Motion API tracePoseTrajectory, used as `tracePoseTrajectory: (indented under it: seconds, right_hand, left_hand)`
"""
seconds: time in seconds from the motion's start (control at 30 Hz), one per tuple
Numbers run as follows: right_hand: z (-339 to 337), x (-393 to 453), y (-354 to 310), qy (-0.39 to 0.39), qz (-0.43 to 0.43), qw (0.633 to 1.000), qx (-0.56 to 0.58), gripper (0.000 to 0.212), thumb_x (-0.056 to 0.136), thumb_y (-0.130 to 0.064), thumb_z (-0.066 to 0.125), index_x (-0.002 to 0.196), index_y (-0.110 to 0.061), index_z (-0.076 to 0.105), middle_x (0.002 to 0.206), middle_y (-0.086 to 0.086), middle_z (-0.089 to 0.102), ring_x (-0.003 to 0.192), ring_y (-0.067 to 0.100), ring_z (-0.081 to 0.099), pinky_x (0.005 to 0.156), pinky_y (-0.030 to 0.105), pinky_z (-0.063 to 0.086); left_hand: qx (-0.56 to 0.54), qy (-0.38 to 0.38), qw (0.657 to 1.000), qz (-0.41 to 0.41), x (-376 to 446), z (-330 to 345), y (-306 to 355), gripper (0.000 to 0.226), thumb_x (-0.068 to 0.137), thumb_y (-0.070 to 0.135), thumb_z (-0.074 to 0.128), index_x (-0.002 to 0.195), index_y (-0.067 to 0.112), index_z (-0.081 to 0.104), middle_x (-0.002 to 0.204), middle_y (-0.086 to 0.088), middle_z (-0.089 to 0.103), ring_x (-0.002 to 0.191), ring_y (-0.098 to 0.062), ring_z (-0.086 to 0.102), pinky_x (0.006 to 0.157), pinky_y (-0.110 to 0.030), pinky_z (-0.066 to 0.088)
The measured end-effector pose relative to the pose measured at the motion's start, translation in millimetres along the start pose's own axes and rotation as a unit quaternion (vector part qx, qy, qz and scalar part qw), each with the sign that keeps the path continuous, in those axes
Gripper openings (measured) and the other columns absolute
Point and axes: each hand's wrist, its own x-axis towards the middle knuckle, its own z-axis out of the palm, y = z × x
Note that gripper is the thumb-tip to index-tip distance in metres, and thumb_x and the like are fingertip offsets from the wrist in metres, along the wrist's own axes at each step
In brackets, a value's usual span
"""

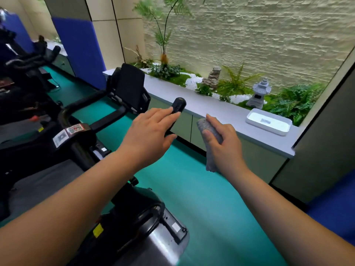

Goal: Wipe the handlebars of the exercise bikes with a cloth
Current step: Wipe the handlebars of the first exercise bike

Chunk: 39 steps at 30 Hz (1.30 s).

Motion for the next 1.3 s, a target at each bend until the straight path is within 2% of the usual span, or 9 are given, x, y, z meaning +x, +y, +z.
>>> tracePoseTrajectory:
  seconds: [0.1, 0.2, 0.3, 0.5, 0.63, 0.73, 0.87, 1.07, 1.3]
  right_hand:
    - [12, 9, -13, 0.0, -0.013, 1.0, 0.004, 0.041, 0.095, -0.027, 0.053, 0.135, -0.036, 0.048, 0.1, -0.006, 0.045, 0.088, -0.01, 0.046, 0.071, -0.006, 0.03]
    - [23, 19, -25, 0.014, -0.024, 1.0, -0.002, 0.042, 0.096, -0.028, 0.053, 0.136, -0.038, 0.046, 0.098, -0.012, 0.044, 0.088, -0.012, 0.046, 0.074, -0.003, 0.031]
    - [37, 29, -35, 0.042, -0.032, 0.999, -0.008, 0.045, 0.095, -0.029, 0.053, 0.138, -0.039, 0.043, 0.107, -0.01, 0.046, 0.094, -0.011, 0.046, 0.075, 0.001, 0.033]
    - [71, 49, -50, 0.133, -0.03, 0.989, -0.063, 0.05, 0.091, -0.027, 0.061, 0.138, -0.033, 0.044, 0.118, -0.015, 0.044, 0.099, -0.01, 0.039, 0.08, -0.003, 0.029]
    - [92, 59, -56, 0.185, -0.016, 0.969, -0.164, 0.051, 0.088, -0.024, 0.066, 0.136, -0.024, 0.048, 0.113, -0.01, 0.048, 0.099, -0.003, 0.041, 0.08, -0.002, 0.027]
    - [107, 48, -55, 0.204, -0.017, 0.957, -0.207, 0.044, 0.086, -0.018, 0.068, 0.129, -0.02, 0.058, 0.102, 0.001, 0.054, 0.093, 0.003, 0.046, 0.081, 0.001, 0.031]
    - [126, 26, -54, 0.21, -0.017, 0.95, -0.232, 0.043, 0.084, -0.012, 0.069, 0.125, -0.019, 0.062, 0.094, 0.002, 0.051, 0.085, 0.005, 0.048, 0.079, 0.002, 0.033]
    - [111, 65, -67, 0.253, -0.013, 0.931, -0.263, 0.04, 0.085, -0.016, 0.069, 0.124, -0.015, 0.063, 0.094, 0.003, 0.046, 0.085, 0.006, 0.044, 0.079, -0.001, 0.03]
    - [136, 24, -55, 0.197, -0.037, 0.948, -0.248, 0.043, 0.08, -0.014, 0.074, 0.122, -0.013, 0.064, 0.089, 0.002, 0.046, 0.079, 0.003, 0.04, 0.078, 0.005, 0.034]
  left_hand:
    - [0.012, 0.001, 1.0, 0.007, 9, -6, -22, 0.058, 0.089, 0.044, 0.048, 0.143, 0.025, 0.041, 0.145, 0.001, 0.045, 0.13, -0.023, 0.042, 0.108, -0.046, 0.034]
    - [0.013, 0.011, 1.0, 0.02, 21, -10, -49, 0.056, 0.091, 0.039, 0.054, 0.143, 0.026, 0.041, 0.146, 0.002, 0.043, 0.131, -0.023, 0.04, 0.108, -0.045, 0.034]
    - [0.016, 0.022, 0.999, 0.044, 39, -10, -78, 0.055, 0.092, 0.036, 0.054, 0.143, 0.025, 0.04, 0.147, 0.002, 0.042, 0.132, -0.023, 0.038, 0.108, -0.045, 0.033]
    - [0.0, 0.033, 0.987, 0.155, 79, 2, -123, 0.052, 0.089, 0.033, 0.06, 0.139, 0.022, 0.047, 0.145, -0.001, 0.046, 0.133, -0.026, 0.039, 0.111, -0.049, 0.028]
    - [-0.022, -0.002, 0.977, 0.212, 94, 8, -140, 0.048, 0.094, 0.047, 0.046, 0.137, 0.026, 0.049, 0.142, 0.004, 0.049, 0.134, -0.02, 0.038, 0.117, -0.044, 0.016]
    - [-0.047, -0.006, 0.969, 0.243, 96, 17, -145, 0.05, 0.093, 0.051, 0.029, 0.122, 0.026, 0.061, 0.118, 0.006, 0.065, 0.119, -0.019, 0.052, 0.116, -0.046, 0.01]
    - [-0.085, 0.029, 0.963, 0.253, 95, 28, -145, 0.05, 0.092, 0.047, 0.027, 0.113, 0.023, 0.066, 0.103, 0.004, 0.068, 0.107, -0.022, 0.057, 0.115, -0.048, 0.008]
    - [-0.116, 0.044, 0.959, 0.256, 97, 33, -146, 0.047, 0.093, 0.044, 0.028, 0.109, 0.021, 0.066, 0.097, 0.002, 0.067, 0.102, -0.025, 0.056, 0.115, -0.049, 0.006]
    - [-0.127, 0.052, 0.961, 0.24, 94, 37, -139, 0.044, 0.095, 0.039, 0.029, 0.104, 0.021, 0.067, 0.092, 0.002, 0.065, 0.098, -0.026, 0.055, 0.115, -0.051, 0.006]
